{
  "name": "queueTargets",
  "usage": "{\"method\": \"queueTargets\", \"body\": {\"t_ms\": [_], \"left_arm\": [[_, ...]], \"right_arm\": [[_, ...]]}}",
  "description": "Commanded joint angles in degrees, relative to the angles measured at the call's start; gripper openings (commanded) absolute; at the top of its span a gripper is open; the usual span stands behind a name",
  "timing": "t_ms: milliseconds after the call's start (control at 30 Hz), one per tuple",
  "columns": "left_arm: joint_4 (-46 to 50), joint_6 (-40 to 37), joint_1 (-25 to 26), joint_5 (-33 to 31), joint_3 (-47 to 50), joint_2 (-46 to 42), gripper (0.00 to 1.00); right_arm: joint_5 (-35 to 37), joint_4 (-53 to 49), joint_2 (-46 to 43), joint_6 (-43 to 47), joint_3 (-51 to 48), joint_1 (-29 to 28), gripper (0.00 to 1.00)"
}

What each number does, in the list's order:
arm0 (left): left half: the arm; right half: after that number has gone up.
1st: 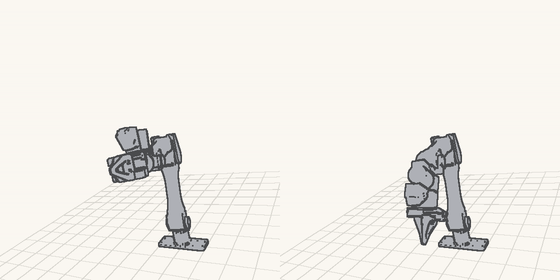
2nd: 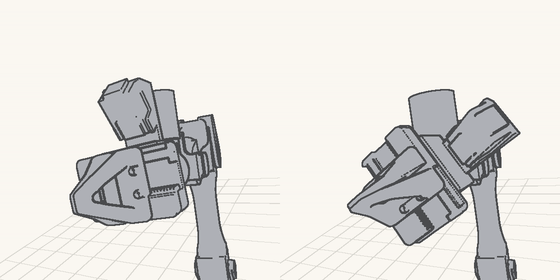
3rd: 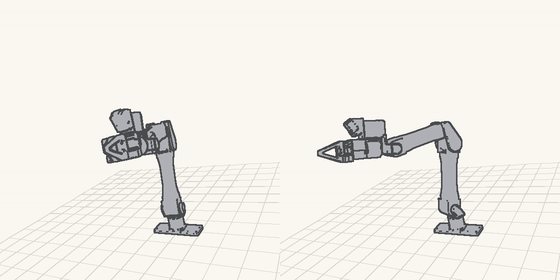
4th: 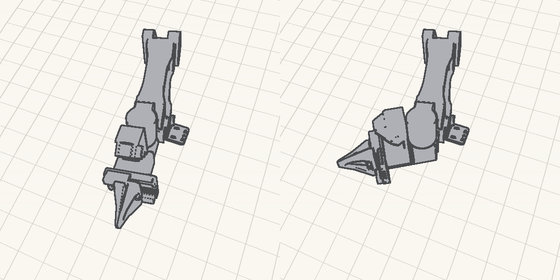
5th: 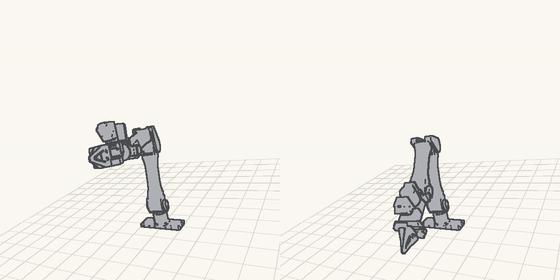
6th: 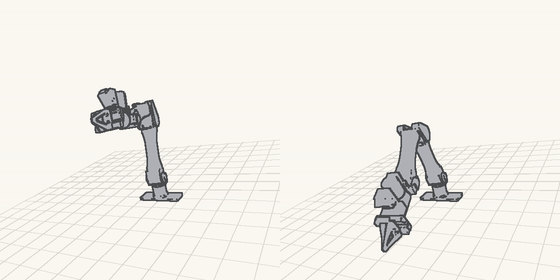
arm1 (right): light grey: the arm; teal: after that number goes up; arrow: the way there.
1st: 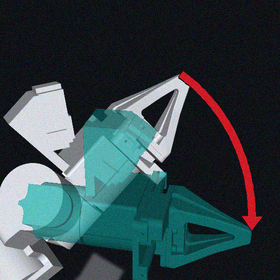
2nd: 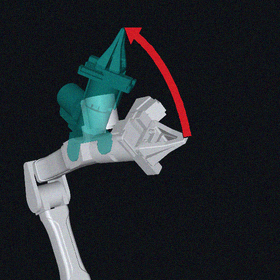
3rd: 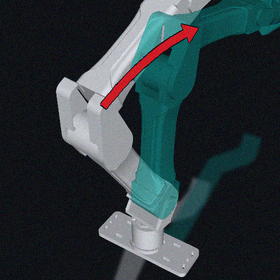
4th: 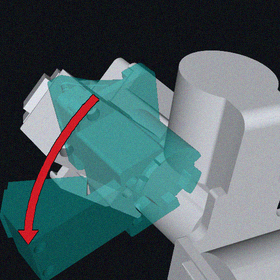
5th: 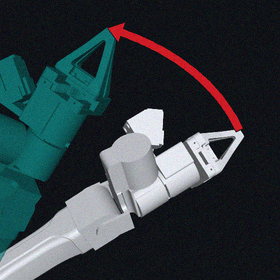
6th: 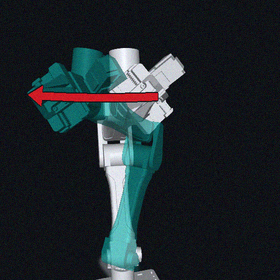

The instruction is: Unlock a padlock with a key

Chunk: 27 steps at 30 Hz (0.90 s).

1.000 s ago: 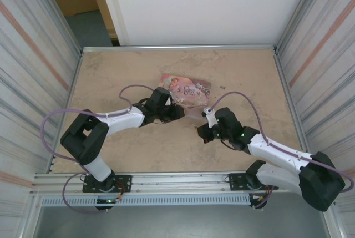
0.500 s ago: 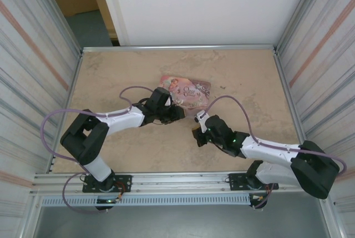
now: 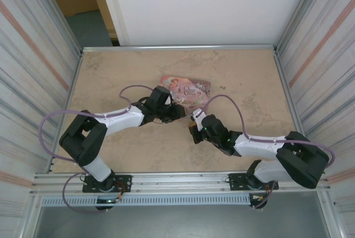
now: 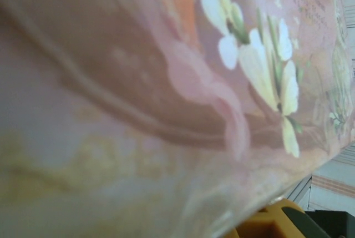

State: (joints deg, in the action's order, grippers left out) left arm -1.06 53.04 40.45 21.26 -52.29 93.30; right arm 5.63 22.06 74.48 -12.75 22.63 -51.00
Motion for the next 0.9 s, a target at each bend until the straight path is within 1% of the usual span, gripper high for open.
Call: {"method": "queueTargets", "body": {"t_ms": [0, 367, 867], "left_arm": [[-1.22, 1.46, -0.27, 2.3, -2.3, -3.03, 0.06], [-0.97, 1.63, -0.28, 2.3, -2.38, -3.38, 0.06], [-1.2, 1.46, -0.26, 2.56, -2.31, -3.05, 0.06]], "right_arm": [[2.91, 3.57, 1.65, 1.53, -0.28, -0.15, 0.0], [2.3, 6.94, 3.92, -0.03, -0.01, 2.11, 0.0], [1.58, 10.67, 6.67, -1.39, 0.31, 2.59, 0.0]]}}
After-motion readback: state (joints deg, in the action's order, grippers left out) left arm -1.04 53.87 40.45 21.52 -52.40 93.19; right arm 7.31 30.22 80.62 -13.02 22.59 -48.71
